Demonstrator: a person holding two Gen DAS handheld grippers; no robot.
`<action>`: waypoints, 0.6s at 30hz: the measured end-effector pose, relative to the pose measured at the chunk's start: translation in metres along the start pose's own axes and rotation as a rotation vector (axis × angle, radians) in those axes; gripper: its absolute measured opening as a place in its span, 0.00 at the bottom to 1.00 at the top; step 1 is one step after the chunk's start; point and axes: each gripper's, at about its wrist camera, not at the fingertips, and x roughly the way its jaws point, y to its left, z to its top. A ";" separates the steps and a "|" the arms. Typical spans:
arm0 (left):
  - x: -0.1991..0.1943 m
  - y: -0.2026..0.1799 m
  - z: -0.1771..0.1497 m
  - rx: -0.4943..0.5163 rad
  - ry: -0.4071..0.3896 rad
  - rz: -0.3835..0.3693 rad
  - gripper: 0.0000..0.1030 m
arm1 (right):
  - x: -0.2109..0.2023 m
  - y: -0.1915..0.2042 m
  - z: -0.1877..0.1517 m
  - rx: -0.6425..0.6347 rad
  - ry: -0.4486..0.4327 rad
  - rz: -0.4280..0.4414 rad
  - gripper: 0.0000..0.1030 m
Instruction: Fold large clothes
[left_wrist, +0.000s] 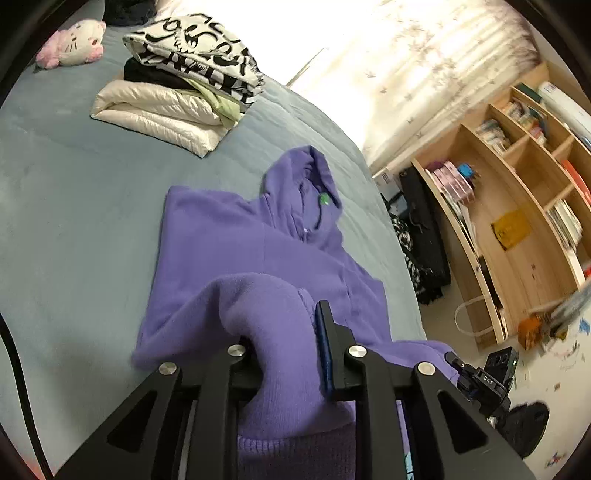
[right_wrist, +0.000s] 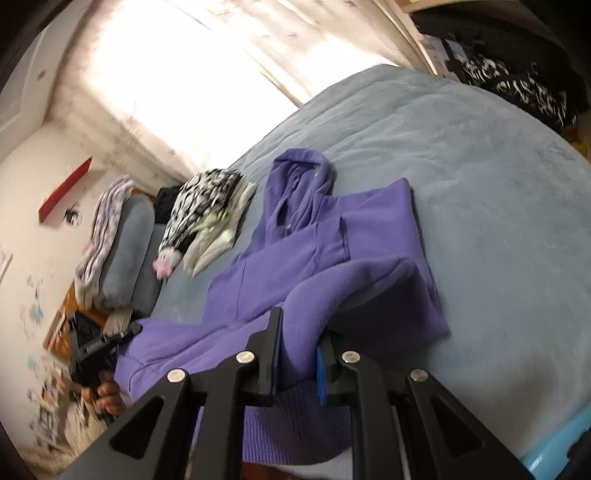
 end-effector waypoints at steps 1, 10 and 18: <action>0.011 0.003 0.011 -0.014 0.007 0.000 0.18 | 0.010 -0.003 0.011 0.020 -0.001 -0.004 0.15; 0.093 0.031 0.081 -0.131 0.107 0.057 0.34 | 0.080 -0.020 0.081 0.148 0.005 -0.052 0.47; 0.111 0.058 0.118 -0.192 0.007 0.092 0.80 | 0.104 -0.034 0.100 0.149 -0.023 -0.065 0.68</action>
